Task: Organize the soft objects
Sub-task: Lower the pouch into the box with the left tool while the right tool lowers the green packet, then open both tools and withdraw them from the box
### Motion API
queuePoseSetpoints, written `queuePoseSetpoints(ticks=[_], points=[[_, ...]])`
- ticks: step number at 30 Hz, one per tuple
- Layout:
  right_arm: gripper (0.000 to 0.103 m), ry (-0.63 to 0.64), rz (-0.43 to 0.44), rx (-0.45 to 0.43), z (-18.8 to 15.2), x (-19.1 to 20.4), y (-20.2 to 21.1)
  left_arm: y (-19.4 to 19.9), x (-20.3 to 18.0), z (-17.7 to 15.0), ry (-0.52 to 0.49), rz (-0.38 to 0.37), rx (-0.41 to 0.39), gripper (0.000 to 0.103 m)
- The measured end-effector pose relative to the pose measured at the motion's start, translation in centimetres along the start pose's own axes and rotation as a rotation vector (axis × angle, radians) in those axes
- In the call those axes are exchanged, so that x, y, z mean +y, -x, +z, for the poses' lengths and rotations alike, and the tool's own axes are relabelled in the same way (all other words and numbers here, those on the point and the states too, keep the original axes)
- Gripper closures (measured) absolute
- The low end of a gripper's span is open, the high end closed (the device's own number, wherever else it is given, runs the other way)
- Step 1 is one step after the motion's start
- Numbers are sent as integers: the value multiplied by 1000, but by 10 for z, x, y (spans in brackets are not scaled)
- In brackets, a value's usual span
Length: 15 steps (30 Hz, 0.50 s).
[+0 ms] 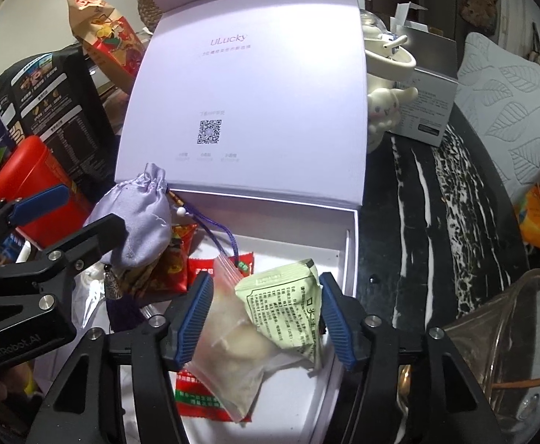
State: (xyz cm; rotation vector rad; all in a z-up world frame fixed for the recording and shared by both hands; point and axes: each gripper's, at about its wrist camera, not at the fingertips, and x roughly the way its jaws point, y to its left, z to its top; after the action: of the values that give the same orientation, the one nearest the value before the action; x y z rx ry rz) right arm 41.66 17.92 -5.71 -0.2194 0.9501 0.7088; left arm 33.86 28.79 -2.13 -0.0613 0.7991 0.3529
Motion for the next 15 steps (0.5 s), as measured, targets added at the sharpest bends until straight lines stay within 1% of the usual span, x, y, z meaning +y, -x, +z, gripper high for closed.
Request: queuePoseSetpoints(ticks=[8,10,13,15], points=[[44,-17,6,-39,1,3,21,23,5,4,19,2,-40,22],[44,-14,4,-55,1,4,31,34,6,5,20,0,-62,22],[44,4,-22,-77,0,8,45,46,5,7,22,-8,-82,22],[44,2,-9,-89,0,11,55,56,5,9,22,-14,-98,22]])
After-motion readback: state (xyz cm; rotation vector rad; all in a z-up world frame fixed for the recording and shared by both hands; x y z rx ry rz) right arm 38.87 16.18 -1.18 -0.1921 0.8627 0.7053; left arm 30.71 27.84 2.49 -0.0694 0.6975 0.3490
